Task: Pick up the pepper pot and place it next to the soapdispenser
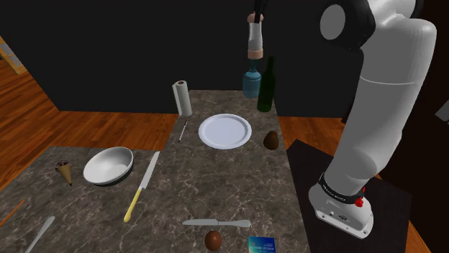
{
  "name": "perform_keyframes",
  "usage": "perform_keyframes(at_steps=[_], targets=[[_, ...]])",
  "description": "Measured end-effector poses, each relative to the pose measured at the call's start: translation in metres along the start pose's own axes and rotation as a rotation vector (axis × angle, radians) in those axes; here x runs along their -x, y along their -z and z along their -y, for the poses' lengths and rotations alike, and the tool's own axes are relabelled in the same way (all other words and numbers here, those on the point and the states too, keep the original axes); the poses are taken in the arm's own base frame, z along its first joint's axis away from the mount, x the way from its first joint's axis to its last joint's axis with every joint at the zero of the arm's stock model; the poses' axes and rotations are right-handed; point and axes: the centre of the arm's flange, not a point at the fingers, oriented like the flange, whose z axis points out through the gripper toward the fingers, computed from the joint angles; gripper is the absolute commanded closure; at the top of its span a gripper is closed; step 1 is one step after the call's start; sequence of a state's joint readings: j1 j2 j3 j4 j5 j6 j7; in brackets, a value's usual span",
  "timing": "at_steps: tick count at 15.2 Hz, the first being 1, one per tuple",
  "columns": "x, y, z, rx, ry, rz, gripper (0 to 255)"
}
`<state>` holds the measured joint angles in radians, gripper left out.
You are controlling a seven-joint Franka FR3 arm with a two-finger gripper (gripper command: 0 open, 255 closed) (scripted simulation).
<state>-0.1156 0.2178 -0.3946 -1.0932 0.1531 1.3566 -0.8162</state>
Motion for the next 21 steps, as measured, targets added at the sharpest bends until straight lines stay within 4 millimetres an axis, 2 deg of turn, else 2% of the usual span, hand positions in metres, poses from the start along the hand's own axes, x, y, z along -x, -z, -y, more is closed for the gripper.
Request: perform_keyframes(at_steps=[21], targets=[[0.012,-0.111,-0.001,0.000,0.000,0.000,255]])
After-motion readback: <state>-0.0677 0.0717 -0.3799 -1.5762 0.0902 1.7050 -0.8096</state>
